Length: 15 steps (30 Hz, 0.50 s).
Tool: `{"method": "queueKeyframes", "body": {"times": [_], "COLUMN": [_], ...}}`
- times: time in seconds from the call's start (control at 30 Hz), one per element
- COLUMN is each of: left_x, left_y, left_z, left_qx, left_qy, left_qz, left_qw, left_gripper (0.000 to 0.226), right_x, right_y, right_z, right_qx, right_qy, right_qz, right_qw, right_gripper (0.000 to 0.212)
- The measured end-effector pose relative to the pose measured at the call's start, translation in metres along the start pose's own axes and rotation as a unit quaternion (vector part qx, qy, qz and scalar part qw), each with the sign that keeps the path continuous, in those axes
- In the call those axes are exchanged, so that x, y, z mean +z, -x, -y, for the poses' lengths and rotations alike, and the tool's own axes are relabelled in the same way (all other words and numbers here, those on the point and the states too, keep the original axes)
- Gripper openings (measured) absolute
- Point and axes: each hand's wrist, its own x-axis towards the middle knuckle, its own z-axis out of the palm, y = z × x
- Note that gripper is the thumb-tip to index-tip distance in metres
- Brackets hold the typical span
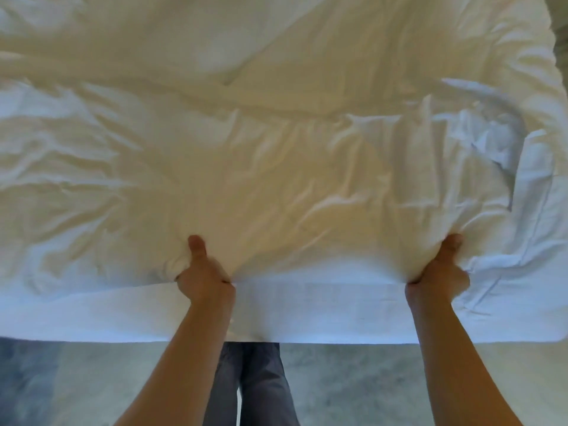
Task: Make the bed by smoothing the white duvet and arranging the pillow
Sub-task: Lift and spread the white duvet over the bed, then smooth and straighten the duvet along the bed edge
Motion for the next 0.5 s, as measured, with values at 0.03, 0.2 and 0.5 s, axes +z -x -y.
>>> {"method": "queueKeyframes", "body": {"times": [0.03, 0.2, 0.5], "left_x": [-0.011, -0.021, -0.042], "left_y": [0.008, -0.002, 0.067], "left_z": [0.012, 0.027, 0.038], "left_qx": [-0.015, -0.078, -0.275], "left_qy": [-0.045, -0.103, -0.311], "left_qz": [-0.026, 0.019, 0.298], "left_qw": [0.999, 0.991, 0.860], "left_gripper": [0.051, 0.094, 0.101], "right_x": [-0.007, -0.010, -0.042], "right_y": [-0.004, -0.026, -0.032], "right_z": [-0.006, -0.030, -0.048], "right_qx": [-0.004, 0.019, 0.058], "right_qy": [0.029, 0.122, 0.054], "right_qz": [-0.017, -0.019, 0.079], "right_qw": [0.999, 0.992, 0.994], "right_gripper": [0.077, 0.081, 0.056]}}
